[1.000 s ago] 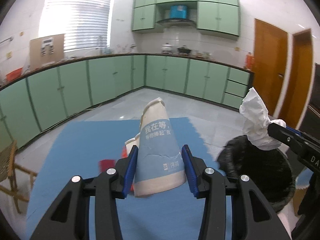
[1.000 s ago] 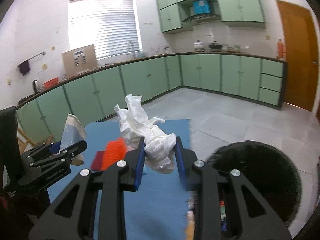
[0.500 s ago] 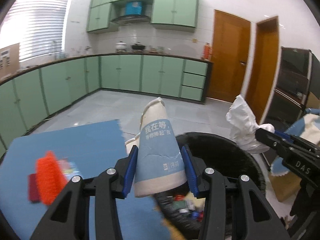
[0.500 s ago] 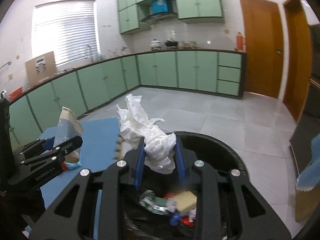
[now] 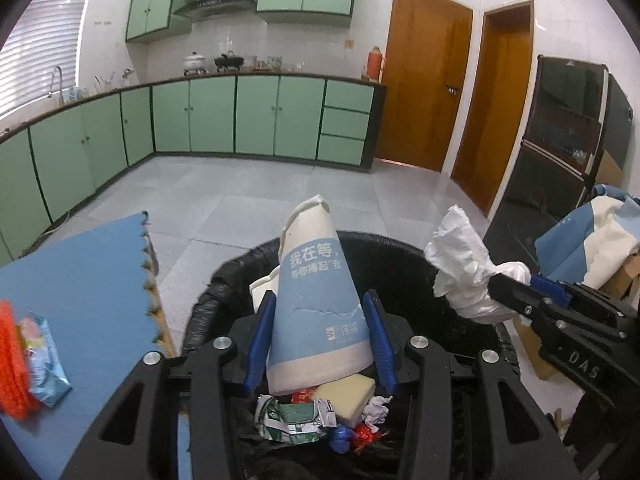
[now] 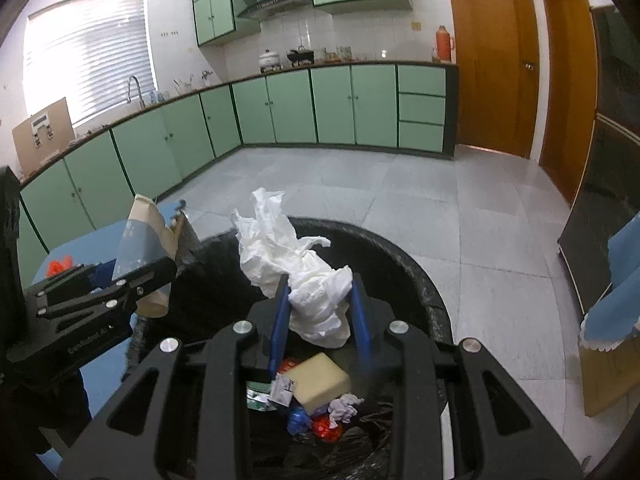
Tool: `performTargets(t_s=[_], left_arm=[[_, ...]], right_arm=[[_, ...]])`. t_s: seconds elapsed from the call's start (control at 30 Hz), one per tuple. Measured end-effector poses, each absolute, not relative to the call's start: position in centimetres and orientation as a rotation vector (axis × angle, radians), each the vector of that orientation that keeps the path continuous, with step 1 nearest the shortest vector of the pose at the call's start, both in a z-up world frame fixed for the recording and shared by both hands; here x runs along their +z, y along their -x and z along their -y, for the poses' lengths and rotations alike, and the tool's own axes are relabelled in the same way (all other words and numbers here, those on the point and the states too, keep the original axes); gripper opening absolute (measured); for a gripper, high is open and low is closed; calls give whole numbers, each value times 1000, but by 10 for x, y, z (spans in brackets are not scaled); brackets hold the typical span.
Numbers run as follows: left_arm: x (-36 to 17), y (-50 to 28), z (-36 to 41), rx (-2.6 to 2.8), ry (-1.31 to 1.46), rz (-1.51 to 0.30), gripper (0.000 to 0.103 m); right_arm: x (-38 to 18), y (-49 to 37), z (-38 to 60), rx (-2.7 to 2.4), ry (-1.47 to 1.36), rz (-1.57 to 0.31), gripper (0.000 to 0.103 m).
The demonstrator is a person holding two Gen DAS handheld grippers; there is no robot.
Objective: Collect trash
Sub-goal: 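Carry the cup and tissue over the bin and open both tools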
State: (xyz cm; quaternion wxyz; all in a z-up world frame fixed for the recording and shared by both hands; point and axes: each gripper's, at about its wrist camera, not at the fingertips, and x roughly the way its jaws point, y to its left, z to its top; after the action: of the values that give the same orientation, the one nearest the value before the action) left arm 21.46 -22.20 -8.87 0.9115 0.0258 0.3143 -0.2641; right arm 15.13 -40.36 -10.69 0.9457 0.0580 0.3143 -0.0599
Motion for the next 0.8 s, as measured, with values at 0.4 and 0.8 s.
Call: performTargets(t_s=[0.4, 0.8], left_arm=[[-88, -228, 211, -557, -15, -699, 67], [-39, -189, 101, -413, 31, -578, 79]], right_arm=[[-119, -137, 407, -226, -120, -650, 88], [-71, -119, 360, -171, -152, -565, 94]])
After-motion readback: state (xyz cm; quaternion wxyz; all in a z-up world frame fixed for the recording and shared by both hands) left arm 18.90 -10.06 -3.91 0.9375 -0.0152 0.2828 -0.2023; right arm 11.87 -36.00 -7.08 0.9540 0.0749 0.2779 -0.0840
